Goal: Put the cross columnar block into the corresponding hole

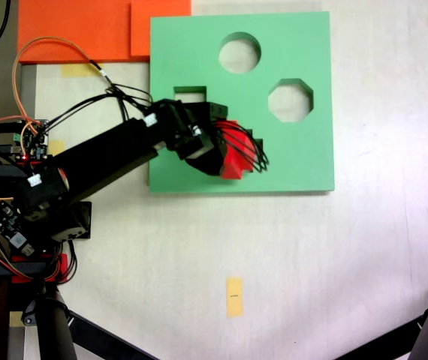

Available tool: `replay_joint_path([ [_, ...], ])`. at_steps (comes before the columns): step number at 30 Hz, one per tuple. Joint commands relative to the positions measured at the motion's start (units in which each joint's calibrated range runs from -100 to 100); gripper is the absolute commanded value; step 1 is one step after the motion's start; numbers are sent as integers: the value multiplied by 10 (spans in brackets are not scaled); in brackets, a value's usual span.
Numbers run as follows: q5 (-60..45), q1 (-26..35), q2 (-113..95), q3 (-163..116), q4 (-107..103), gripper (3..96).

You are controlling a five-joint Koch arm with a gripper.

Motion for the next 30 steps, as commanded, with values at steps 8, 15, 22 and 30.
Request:
replay_joint_path([
  [8,3,5,38,72,33,351],
  [15,1,12,76,99,32,351],
  [22,1,18,95,101,32,352],
  [30,2,19,109,100,31,352],
])
